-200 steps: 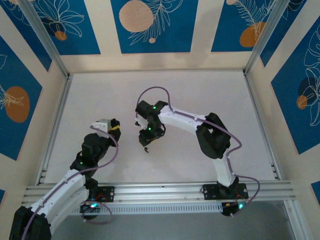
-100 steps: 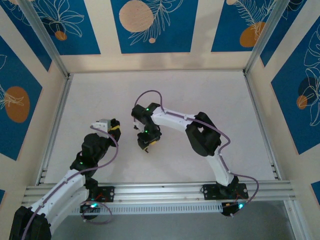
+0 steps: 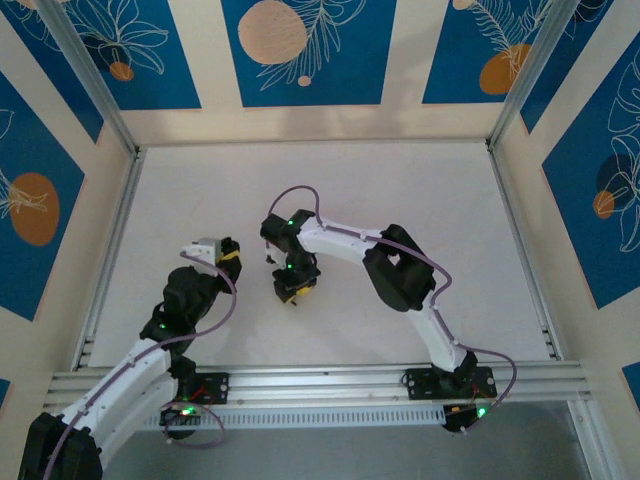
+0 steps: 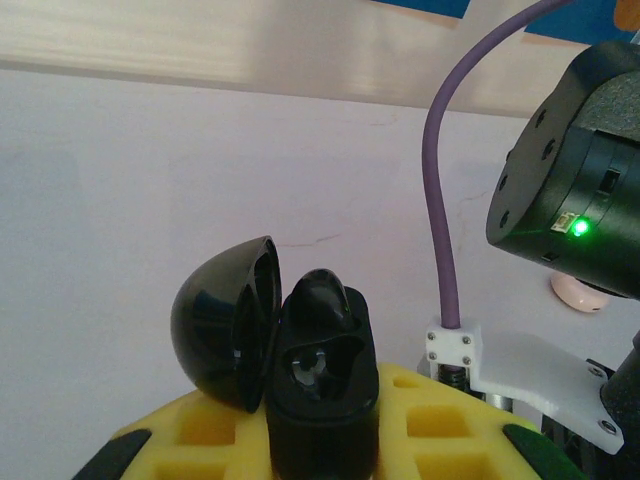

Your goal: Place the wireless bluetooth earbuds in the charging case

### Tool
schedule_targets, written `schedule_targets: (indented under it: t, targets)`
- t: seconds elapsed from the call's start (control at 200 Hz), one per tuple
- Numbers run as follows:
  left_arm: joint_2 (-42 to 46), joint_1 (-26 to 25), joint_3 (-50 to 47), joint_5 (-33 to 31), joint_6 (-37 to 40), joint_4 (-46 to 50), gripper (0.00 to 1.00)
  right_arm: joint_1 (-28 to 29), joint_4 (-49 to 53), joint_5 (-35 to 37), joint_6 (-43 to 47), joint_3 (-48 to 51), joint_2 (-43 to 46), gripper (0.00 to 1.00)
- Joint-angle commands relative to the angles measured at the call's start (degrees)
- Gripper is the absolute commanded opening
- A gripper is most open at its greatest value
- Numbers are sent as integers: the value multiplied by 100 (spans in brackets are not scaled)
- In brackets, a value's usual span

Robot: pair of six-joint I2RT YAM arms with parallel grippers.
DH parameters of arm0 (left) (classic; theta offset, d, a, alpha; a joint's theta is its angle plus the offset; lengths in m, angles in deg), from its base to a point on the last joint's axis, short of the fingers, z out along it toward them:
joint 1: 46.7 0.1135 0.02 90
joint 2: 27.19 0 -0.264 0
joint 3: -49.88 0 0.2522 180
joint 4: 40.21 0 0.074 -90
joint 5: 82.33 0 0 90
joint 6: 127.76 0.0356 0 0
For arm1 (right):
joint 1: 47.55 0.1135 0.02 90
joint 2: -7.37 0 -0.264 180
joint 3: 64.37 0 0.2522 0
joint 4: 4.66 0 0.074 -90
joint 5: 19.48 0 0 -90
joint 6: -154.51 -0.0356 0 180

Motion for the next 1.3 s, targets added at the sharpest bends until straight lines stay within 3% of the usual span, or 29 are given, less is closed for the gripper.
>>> schedule_targets:
  t: [0.0, 1.025, 1.295]
  targets:
    - [73, 71, 143, 92, 59, 1, 20, 52, -40, -228, -136, 22, -78, 40]
    - [122, 70, 117, 188, 121, -27, 20, 132, -436, 131, -433, 371, 87, 23]
    - [-270, 70, 129, 886, 63, -578, 20, -8, -1286, 92, -576, 1064, 924, 21]
